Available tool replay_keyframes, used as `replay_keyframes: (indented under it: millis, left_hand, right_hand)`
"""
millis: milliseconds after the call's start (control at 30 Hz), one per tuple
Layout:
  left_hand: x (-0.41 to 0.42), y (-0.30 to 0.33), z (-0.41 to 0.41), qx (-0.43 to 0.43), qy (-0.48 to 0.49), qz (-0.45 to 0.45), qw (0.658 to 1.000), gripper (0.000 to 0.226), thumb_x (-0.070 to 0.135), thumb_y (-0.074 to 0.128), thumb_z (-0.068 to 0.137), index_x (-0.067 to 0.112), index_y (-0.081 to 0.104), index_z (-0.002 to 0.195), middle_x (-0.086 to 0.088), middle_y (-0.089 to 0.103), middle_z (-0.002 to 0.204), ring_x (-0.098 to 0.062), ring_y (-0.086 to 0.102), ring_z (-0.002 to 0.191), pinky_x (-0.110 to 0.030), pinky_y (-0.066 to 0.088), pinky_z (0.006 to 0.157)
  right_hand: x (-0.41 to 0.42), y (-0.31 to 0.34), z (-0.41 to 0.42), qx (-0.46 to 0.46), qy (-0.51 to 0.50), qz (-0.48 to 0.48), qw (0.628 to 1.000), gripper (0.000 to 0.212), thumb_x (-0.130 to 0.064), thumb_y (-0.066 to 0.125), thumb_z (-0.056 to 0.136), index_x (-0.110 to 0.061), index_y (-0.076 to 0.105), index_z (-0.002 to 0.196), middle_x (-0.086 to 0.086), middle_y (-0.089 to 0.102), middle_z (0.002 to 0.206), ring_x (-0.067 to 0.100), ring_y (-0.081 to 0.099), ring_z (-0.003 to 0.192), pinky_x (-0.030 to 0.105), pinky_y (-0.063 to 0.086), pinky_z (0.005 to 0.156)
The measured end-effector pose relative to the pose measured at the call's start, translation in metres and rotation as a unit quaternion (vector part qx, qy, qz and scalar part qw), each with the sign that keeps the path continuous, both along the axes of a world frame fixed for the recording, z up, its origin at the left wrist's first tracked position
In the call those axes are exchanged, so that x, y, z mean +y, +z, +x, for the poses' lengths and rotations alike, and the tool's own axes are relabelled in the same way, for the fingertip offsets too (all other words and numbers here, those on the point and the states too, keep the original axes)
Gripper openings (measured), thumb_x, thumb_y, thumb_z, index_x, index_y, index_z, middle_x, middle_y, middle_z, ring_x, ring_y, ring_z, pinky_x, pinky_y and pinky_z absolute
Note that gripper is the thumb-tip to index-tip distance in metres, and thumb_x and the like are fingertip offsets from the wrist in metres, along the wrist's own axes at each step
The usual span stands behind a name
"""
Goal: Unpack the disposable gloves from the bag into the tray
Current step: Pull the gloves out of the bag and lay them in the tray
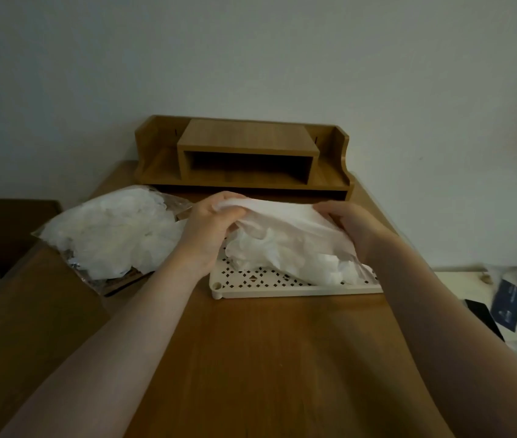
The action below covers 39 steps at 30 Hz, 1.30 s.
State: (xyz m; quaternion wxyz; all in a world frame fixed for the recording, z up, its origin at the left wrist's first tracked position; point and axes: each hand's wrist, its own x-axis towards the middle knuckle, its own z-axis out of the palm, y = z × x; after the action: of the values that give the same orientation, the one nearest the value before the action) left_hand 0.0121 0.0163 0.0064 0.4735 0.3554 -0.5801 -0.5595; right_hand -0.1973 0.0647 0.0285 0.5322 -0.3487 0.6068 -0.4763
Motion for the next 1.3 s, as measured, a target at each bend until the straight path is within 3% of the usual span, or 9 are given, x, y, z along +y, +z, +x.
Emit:
replay_keyframes:
  millis: [67,167,367,500,633,733,867,1133,1300]
  left_hand:
    - [0.003,0.006,-0.003,0.040,-0.037,0.044,0.998,0.019,0.009,0.051,0.093,0.017,0.064,0.082,0.005,0.066,0.077,-0.015,0.062,0.082,-0.033,0.050,0.079]
    - [0.006,0.012,-0.014,-0.068,-0.037,0.014,0.997,0.015,0.025,0.053,0.094,0.019,0.067,0.092,-0.001,0.066,0.088,-0.020,0.064,0.088,-0.039,0.052,0.084]
    - [0.021,0.027,-0.034,-0.209,0.000,-0.123,0.970,0.022,0.032,0.052,0.094,0.015,0.066,0.090,-0.004,0.065,0.085,-0.018,0.062,0.079,-0.031,0.047,0.070]
    - [0.026,0.041,-0.034,-0.240,0.013,-0.199,0.950,0.023,0.030,0.054,0.093,0.012,0.068,0.088,-0.007,0.065,0.080,-0.017,0.059,0.071,-0.029,0.045,0.064]
    - [0.033,0.051,-0.035,-0.256,-0.008,-0.250,0.934,0.029,0.031,0.055,0.094,0.006,0.068,0.087,-0.017,0.063,0.079,-0.024,0.055,0.065,-0.030,0.041,0.060]
    - [0.035,0.057,-0.036,-0.220,-0.030,-0.211,0.952,0.034,0.032,0.054,0.094,0.001,0.067,0.088,-0.029,0.060,0.086,-0.036,0.054,0.067,-0.037,0.044,0.063]
    - [0.035,0.063,-0.035,-0.147,-0.044,-0.104,0.983,0.034,0.036,0.058,0.091,0.003,0.068,0.089,-0.028,0.060,0.085,-0.028,0.054,0.074,-0.041,0.044,0.069]
    - [0.018,0.058,-0.027,-0.128,-0.030,-0.015,0.991,0.026,0.034,0.054,0.094,0.013,0.070,0.094,-0.004,0.069,0.086,-0.016,0.067,0.077,-0.030,0.053,0.074]
    - [0.002,0.040,-0.021,-0.124,-0.007,0.028,0.992,0.018,0.030,0.058,0.092,0.017,0.070,0.090,0.006,0.069,0.079,-0.006,0.065,0.072,-0.019,0.048,0.064]
  right_hand:
    - [0.004,-0.001,-0.007,0.205,0.060,0.036,0.976,0.027,-0.023,0.054,0.093,-0.003,0.068,0.102,0.014,0.064,0.089,0.023,0.060,0.070,0.032,0.049,0.063]
    - [0.006,-0.008,-0.005,0.419,0.092,0.010,0.903,0.030,-0.029,0.053,0.095,-0.008,0.067,0.111,0.007,0.067,0.105,0.019,0.060,0.092,0.033,0.050,0.083]
    - [0.020,0.001,0.017,0.289,0.150,-0.234,0.916,0.038,-0.044,0.056,0.090,-0.012,0.066,0.108,0.003,0.068,0.101,0.015,0.064,0.096,0.033,0.053,0.090]
    - [0.021,0.004,0.030,0.382,0.138,-0.275,0.871,0.024,-0.028,0.058,0.092,-0.009,0.067,0.103,0.004,0.069,0.094,0.018,0.066,0.088,0.040,0.056,0.081]
    - [0.023,0.013,0.036,0.355,0.061,-0.256,0.897,0.020,-0.011,0.049,0.092,-0.002,0.062,0.080,0.009,0.057,0.069,0.022,0.054,0.064,0.033,0.048,0.063]
    - [0.021,0.017,0.032,0.398,0.008,-0.203,0.895,0.025,-0.004,0.046,0.089,-0.008,0.048,0.064,0.002,0.039,0.057,0.014,0.036,0.054,0.023,0.031,0.053]
    - [0.027,0.017,0.020,0.403,-0.017,-0.167,0.900,0.030,0.000,0.041,0.088,-0.016,0.049,0.064,-0.001,0.045,0.064,0.013,0.044,0.060,0.021,0.036,0.056]
    - [0.038,0.017,-0.003,0.214,0.071,-0.195,0.955,0.032,-0.034,0.053,0.094,-0.005,0.068,0.094,0.014,0.067,0.088,0.026,0.065,0.077,0.038,0.055,0.073]
    - [0.031,0.006,-0.035,0.121,0.137,-0.082,0.980,0.026,-0.025,0.061,0.088,0.000,0.067,0.096,0.012,0.070,0.090,0.023,0.069,0.077,0.031,0.056,0.067]
